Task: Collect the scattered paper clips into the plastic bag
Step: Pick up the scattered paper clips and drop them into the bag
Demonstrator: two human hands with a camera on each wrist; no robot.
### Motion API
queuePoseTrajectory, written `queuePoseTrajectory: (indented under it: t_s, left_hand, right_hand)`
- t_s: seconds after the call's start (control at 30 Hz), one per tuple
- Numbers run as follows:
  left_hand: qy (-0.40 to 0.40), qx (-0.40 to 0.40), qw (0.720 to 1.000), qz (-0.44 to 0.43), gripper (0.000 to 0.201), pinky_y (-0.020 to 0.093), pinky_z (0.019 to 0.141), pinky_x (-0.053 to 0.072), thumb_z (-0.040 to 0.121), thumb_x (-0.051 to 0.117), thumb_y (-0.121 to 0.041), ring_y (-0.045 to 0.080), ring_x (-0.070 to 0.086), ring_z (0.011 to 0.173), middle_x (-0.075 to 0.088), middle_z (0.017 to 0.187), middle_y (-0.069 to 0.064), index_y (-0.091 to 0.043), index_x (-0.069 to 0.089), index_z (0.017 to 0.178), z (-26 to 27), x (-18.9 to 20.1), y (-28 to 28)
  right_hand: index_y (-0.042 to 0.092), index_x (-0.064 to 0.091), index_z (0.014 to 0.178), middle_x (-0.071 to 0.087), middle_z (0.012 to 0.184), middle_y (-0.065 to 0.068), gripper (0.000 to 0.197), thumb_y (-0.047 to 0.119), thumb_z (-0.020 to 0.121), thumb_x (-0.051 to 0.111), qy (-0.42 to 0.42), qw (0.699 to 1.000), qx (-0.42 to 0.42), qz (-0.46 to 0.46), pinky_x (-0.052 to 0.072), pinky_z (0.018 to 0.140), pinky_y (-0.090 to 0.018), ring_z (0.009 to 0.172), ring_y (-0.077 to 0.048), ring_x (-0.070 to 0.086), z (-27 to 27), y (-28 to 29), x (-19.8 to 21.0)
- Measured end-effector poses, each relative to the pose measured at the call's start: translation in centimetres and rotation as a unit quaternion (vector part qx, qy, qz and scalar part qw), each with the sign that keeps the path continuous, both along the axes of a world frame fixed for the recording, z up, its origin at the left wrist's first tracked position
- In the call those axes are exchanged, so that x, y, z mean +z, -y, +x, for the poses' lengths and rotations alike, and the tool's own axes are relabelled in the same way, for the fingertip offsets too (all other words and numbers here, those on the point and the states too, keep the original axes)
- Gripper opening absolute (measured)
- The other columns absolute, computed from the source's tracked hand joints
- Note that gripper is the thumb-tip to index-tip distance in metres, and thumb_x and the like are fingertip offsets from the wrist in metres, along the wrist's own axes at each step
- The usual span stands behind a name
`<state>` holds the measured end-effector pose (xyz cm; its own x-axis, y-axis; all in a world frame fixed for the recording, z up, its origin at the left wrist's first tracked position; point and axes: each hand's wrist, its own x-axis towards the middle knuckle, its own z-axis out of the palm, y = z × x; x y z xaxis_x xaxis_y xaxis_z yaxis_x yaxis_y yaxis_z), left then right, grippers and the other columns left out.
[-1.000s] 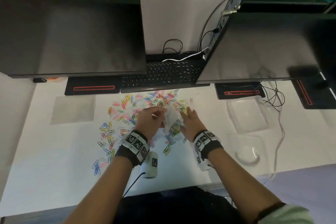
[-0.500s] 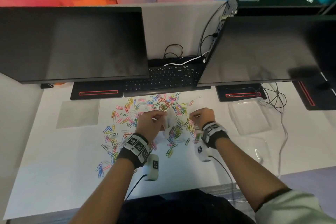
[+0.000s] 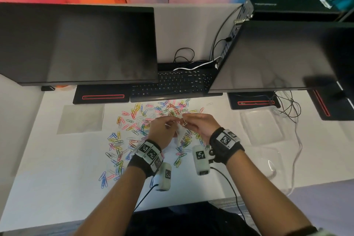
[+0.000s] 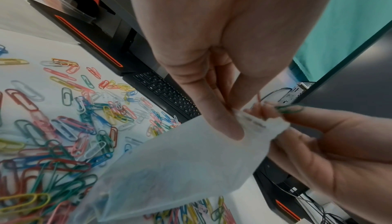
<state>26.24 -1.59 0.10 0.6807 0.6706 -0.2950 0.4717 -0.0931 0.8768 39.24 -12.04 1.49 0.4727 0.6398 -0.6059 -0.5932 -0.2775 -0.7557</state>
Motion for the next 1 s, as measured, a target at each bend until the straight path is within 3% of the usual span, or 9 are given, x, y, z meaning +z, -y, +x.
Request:
queuePoseTrajectory:
  t_s: [0.1, 0.23, 0.33, 0.43, 0.53, 0.7, 0.8, 0.87, 1.0]
  left_hand:
    - [0.011, 0.014, 1.000, 0.009, 0.017, 0.035, 0.070, 0.063, 0.095, 0.062, -0.009, 0.018, 0.074, 0.063, 0.076, 0.080, 0.005, -0.017, 0.076, 0.099, 0.0, 0.3, 0.1]
    - [0.024, 0.008, 1.000, 0.016, 0.015, 0.042, 0.073, 0.063, 0.093, 0.064, -0.009, 0.022, 0.075, 0.066, 0.075, 0.079, 0.002, -0.016, 0.077, 0.097, 0.0, 0.6, 0.1]
    - [0.021, 0.008, 0.999, 0.025, 0.016, 0.044, 0.073, 0.063, 0.092, 0.065, -0.009, 0.023, 0.075, 0.068, 0.075, 0.083, 0.002, -0.018, 0.078, 0.096, -0.1, 0.5, 0.0]
    - [0.024, 0.005, 0.999, 0.023, 0.018, 0.045, 0.072, 0.063, 0.092, 0.064, -0.006, 0.023, 0.075, 0.069, 0.076, 0.087, 0.003, -0.016, 0.078, 0.097, -0.3, 0.7, 0.0]
    - [0.029, 0.008, 0.999, 0.029, 0.018, 0.044, 0.072, 0.064, 0.093, 0.063, -0.005, 0.023, 0.075, 0.069, 0.076, 0.088, 0.005, -0.014, 0.077, 0.100, -0.6, 0.7, 0.0]
    - [0.026, 0.007, 0.999, 0.030, 0.019, 0.044, 0.074, 0.063, 0.092, 0.063, -0.004, 0.021, 0.075, 0.071, 0.076, 0.089, 0.003, -0.015, 0.077, 0.101, -1.0, 0.4, -0.1]
    - [0.023, 0.004, 0.999, 0.029, 0.019, 0.044, 0.077, 0.063, 0.092, 0.064, -0.006, 0.021, 0.075, 0.074, 0.077, 0.090, 0.003, -0.016, 0.078, 0.100, -1.2, 0.2, 0.0]
    - [0.023, 0.007, 0.999, 0.023, 0.018, 0.044, 0.077, 0.063, 0.093, 0.064, -0.008, 0.021, 0.075, 0.074, 0.076, 0.091, 0.003, -0.016, 0.077, 0.101, -1.3, 0.3, 0.1]
    - [0.025, 0.026, 0.999, 0.021, 0.019, 0.033, 0.071, 0.064, 0.094, 0.062, -0.007, 0.019, 0.074, 0.069, 0.076, 0.095, 0.005, -0.012, 0.075, 0.107, -1.5, 1.0, -0.1]
  right_hand:
    - [-0.003, 0.071, 0.102, 0.073, 0.096, -0.016, 0.017, 0.002, 0.087, 0.065, 0.082, 0.996, 0.004, -0.042, 0.058, 0.073, -0.022, 0.086, -0.023, 0.072, -1.2, -0.6, -0.3]
    - [0.003, 0.073, 0.103, 0.073, 0.099, -0.014, 0.023, -0.003, 0.081, 0.066, 0.225, 0.966, 0.097, -0.087, 0.056, 0.086, -0.029, 0.088, -0.021, 0.069, -2.1, -1.2, -0.5]
    - [0.008, 0.077, 0.093, 0.073, 0.082, -0.003, 0.016, 0.005, 0.080, 0.070, 0.377, 0.905, 0.147, -0.129, 0.047, 0.065, -0.003, 0.068, -0.006, 0.064, -2.3, -1.4, -0.2]
    - [0.007, 0.078, 0.082, 0.073, 0.074, -0.006, 0.013, 0.005, 0.083, 0.065, 0.477, 0.852, 0.177, -0.125, 0.037, 0.055, 0.001, 0.053, 0.001, 0.051, -2.7, -1.6, 0.1]
    - [0.006, 0.078, 0.081, 0.072, 0.074, -0.006, 0.021, 0.002, 0.085, 0.058, 0.525, 0.813, 0.221, -0.122, 0.040, 0.060, -0.007, 0.055, -0.008, 0.050, -3.2, -1.5, 0.2]
    - [0.009, 0.078, 0.085, 0.072, 0.079, -0.002, 0.022, 0.002, 0.086, 0.057, 0.525, 0.808, 0.244, -0.110, 0.033, 0.060, 0.000, 0.055, 0.001, 0.048, -2.9, -1.2, 0.0]
    - [0.010, 0.078, 0.086, 0.073, 0.082, -0.006, 0.029, -0.003, 0.087, 0.051, 0.536, 0.780, 0.312, -0.085, 0.036, 0.070, -0.016, 0.064, -0.010, 0.051, -2.8, -0.8, 0.1]
    - [0.009, 0.078, 0.086, 0.074, 0.081, -0.006, 0.025, -0.001, 0.087, 0.055, 0.516, 0.794, 0.317, -0.054, 0.040, 0.066, -0.017, 0.063, -0.010, 0.054, -2.5, -0.5, 0.5]
    - [0.007, 0.074, 0.098, 0.075, 0.092, -0.007, 0.016, 0.002, 0.090, 0.061, 0.306, 0.940, 0.151, 0.011, 0.058, 0.074, -0.023, 0.079, -0.019, 0.071, -0.8, 1.2, 1.3]
